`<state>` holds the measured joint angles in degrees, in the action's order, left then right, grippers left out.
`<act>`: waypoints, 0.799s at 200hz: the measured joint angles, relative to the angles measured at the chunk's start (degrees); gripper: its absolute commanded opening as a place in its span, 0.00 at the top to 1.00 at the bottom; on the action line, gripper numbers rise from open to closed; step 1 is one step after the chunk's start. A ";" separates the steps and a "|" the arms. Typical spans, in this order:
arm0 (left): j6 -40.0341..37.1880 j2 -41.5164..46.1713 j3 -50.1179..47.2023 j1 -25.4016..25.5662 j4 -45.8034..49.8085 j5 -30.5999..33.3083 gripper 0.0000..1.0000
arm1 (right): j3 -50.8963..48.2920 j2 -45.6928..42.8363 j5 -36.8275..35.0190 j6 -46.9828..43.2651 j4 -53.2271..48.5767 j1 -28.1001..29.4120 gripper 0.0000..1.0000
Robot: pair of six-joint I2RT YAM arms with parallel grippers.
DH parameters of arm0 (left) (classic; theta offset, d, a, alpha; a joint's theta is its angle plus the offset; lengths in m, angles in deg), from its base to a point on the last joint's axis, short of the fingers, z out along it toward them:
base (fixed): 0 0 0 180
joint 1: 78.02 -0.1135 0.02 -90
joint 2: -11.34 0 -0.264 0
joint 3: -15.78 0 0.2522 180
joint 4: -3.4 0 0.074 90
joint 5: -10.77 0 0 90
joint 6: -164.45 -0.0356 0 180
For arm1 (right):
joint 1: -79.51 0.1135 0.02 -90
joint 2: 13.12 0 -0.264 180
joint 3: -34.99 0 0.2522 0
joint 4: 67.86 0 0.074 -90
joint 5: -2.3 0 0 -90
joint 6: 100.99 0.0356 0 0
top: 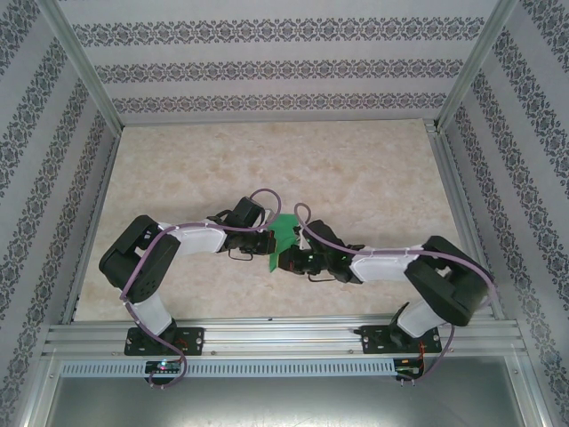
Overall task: Fold a paper plane with a square sheet of paper (pick it up from the middle)
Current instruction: Third fold the triangle at the center of the table.
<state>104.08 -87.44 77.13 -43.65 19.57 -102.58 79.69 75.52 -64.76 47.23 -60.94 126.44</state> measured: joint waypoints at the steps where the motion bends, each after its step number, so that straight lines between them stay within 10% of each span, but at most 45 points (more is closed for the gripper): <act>1: 0.00 0.00 0.00 0.00 0.00 0.00 0.98 | 0.02 0.15 -0.02 0.04 0.11 0.04 0.96; 160: 0.00 0.00 -0.13 0.00 -0.28 -0.15 0.98 | 0.81 5.46 -0.02 4.66 6.40 1.99 0.95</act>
<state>104.08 -87.44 77.00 -43.65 19.29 -102.74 80.49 80.98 -64.78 51.88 -54.53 128.43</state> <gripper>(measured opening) 0.068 0.054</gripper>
